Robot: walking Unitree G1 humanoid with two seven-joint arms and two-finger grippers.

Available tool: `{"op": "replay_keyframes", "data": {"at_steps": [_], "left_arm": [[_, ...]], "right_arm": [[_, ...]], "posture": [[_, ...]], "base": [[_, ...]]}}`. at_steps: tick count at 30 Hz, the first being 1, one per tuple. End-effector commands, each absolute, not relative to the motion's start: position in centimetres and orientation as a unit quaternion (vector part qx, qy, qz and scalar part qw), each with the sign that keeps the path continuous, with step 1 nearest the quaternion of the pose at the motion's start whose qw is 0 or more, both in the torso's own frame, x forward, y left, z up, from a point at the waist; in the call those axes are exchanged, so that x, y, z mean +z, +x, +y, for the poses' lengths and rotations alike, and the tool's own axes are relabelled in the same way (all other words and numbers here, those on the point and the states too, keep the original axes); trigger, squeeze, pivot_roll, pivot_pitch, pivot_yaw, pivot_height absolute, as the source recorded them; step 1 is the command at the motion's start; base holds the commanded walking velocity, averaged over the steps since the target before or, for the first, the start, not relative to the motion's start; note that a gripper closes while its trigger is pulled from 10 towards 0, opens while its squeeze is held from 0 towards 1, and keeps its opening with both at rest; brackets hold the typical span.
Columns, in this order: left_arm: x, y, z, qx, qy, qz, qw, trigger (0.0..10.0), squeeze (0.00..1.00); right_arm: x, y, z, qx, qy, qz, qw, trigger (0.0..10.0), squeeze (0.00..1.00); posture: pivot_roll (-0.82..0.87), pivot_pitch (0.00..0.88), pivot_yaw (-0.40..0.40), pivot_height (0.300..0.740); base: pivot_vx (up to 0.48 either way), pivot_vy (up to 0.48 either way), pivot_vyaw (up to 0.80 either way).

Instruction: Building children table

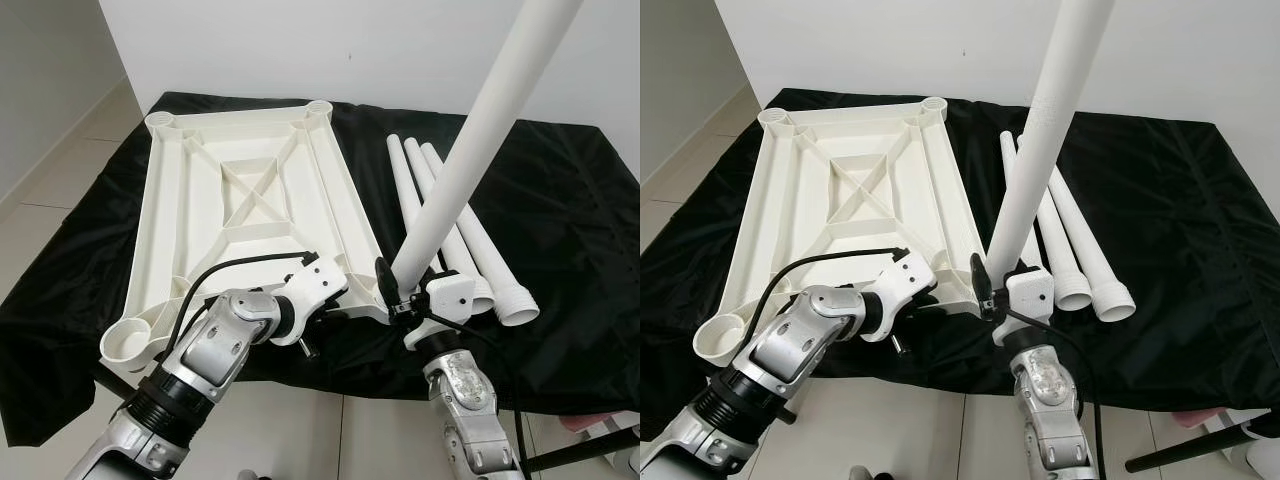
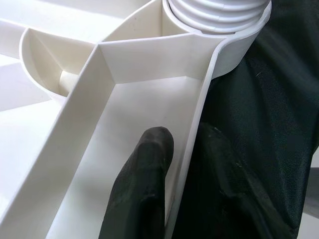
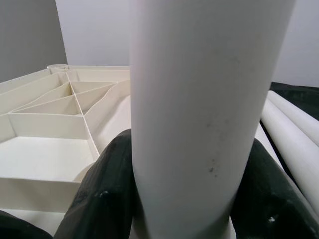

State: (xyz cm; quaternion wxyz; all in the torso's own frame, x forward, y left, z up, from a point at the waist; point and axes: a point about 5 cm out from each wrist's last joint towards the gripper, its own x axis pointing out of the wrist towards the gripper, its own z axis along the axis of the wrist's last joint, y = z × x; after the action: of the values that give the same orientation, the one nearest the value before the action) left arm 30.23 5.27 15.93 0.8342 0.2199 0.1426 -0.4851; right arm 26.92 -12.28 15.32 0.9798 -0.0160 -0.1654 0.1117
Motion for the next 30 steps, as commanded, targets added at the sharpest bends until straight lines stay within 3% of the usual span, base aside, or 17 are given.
{"op": "replay_keyframes", "data": {"at_steps": [1, 30], "left_arm": [[17.49, 30.42, 5.08, -0.48, 0.225, 0.11, 0.841, 10.0, 0.0], [17.6, 30.51, 5.23, -0.474, 0.217, 0.113, 0.846, 10.0, 0.0]], "right_arm": [[13.55, 26.68, -12.44, 0.099, -0.02, -0.119, 0.988, 10.0, 0.0], [13.14, 26.42, -12.64, 0.045, -0.021, -0.123, 0.991, 10.0, 0.0]], "posture": [[-0.09, 0.141, 0.044, 0.74], [-0.09, 0.125, 0.047, 0.74]], "base": [[0.0, 0.0, 0.0], [0.0, 0.0, 0.0]]}}
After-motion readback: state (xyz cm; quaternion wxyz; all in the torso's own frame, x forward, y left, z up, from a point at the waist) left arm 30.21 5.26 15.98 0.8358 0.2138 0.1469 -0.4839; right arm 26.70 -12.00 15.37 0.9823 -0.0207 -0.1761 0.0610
